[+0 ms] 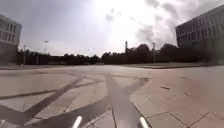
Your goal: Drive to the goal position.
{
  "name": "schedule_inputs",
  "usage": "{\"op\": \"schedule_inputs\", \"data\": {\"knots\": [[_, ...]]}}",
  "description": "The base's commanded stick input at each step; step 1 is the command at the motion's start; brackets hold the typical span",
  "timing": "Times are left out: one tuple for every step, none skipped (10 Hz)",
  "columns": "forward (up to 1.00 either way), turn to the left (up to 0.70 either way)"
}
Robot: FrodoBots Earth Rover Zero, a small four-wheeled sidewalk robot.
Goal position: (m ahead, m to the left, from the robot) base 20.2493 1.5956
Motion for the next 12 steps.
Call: {"op": "schedule_inputs", "data": {"knots": [[1.00,0.02],[1.00,0.01],[1.00,0.01],[1.00,0.01],[1.00,0.01],[1.00,0.01],[1.00,0.01],[1.00,0.01],[1.00,0.02],[1.00,0.03],[1.00,0.01],[1.00,0.01]]}}
